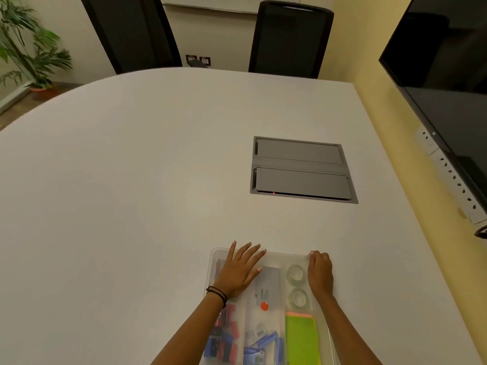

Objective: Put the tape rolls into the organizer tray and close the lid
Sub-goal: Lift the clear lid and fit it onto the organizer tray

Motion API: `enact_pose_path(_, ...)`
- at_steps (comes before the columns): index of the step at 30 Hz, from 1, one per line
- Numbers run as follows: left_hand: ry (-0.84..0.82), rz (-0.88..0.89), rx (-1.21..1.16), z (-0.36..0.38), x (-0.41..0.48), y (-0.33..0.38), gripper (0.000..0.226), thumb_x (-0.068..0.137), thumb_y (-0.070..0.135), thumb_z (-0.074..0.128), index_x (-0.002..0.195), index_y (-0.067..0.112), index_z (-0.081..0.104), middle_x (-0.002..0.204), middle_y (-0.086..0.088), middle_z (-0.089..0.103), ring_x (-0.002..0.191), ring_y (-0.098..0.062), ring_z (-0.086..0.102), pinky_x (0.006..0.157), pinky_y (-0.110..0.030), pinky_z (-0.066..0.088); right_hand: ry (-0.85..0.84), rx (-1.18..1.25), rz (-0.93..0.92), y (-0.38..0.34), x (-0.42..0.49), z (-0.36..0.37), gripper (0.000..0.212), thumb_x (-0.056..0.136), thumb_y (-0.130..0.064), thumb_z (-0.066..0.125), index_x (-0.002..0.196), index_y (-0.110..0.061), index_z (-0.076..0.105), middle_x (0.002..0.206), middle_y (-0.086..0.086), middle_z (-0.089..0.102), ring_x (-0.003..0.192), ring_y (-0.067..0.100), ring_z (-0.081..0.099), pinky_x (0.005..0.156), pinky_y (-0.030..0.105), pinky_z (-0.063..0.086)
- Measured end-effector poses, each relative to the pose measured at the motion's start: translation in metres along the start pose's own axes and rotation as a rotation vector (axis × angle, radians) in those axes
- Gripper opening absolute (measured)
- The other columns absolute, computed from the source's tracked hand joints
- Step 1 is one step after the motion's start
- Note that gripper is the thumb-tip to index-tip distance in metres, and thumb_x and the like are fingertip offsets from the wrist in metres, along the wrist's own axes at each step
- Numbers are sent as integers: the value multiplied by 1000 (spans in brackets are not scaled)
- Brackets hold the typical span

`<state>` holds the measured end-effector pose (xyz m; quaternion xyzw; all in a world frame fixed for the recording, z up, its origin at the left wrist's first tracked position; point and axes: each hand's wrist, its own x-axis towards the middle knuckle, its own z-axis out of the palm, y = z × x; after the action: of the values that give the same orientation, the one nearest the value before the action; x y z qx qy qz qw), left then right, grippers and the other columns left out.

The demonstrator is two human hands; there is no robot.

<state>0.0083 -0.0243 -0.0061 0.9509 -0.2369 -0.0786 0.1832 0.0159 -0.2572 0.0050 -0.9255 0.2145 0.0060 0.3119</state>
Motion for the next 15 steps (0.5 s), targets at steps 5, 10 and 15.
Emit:
enact_pose_path(5, 4, 15, 34, 3, -1, -1, 53, 97, 46, 18, 147, 29, 24, 153, 1, 35, 143, -22, 28, 117, -49, -7, 63, 49, 4, 7, -2, 5, 29, 98, -15, 39, 84, 5, 55, 91, 21, 55, 80, 35, 55, 62, 38, 42)
enact_pose_path(10, -17, 2, 75, 6, 1, -1, 51, 98, 45, 20, 146, 30, 26, 150, 1, 39, 140, -22, 35, 110, -63, 2, 124, 192, 40, 11, -1, 6, 30, 96, -17, 46, 77, 3, 57, 80, 16, 51, 64, 25, 50, 59, 32, 36)
enact_pose_path(15, -15, -9, 39, 6, 0, -2, 51, 98, 47, 17, 147, 33, 20, 155, 3, 31, 145, -20, 24, 115, -55, -7, 110, 304, 76, 14, 1, 4, 31, 94, -17, 52, 66, -4, 53, 67, 11, 48, 62, 22, 45, 58, 31, 36)
